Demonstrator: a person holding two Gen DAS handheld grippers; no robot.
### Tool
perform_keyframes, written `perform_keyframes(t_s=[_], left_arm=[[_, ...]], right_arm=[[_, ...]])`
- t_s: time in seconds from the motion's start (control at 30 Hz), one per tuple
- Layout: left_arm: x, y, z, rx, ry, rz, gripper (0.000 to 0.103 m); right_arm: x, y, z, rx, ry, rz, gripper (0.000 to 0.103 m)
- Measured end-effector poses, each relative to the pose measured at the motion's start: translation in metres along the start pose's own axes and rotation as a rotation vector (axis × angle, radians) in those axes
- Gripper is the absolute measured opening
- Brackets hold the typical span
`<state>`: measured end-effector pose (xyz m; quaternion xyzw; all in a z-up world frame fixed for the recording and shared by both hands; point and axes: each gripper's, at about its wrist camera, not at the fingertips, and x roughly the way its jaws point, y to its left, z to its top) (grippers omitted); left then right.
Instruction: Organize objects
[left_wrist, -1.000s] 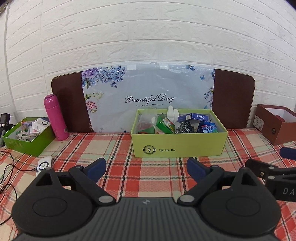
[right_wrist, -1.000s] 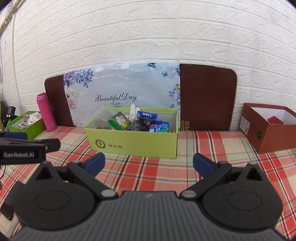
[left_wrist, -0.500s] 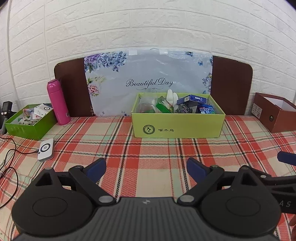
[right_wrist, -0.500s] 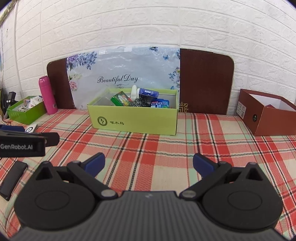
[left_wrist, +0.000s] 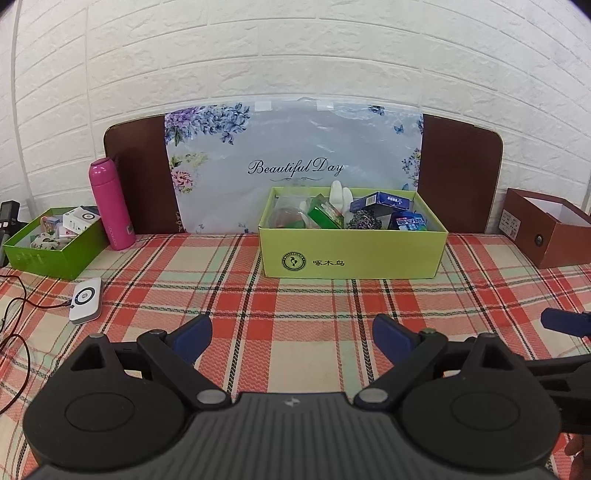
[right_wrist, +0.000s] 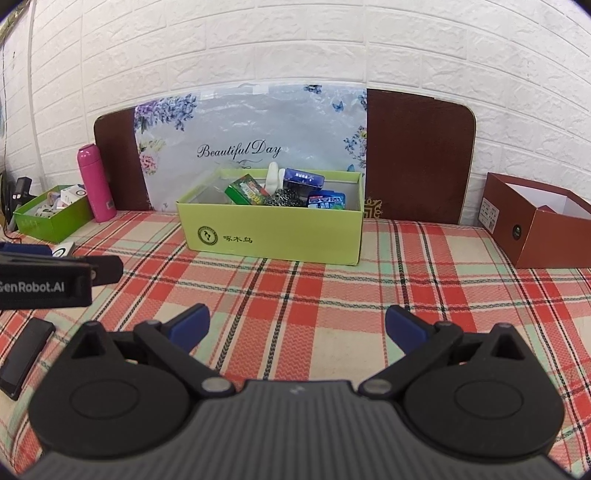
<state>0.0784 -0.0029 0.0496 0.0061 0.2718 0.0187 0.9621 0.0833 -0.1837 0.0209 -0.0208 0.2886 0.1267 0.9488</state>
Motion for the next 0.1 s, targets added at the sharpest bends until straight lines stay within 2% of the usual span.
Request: perform_keyframes(t_s=[0.1], left_arm=[[-0.0003,0.0002,0.0001,-0.001,0.001,-0.009,0.097]], right_arm=[[0.0013,0.0,0.0002,0.004,0.002,-0.003,0.103]])
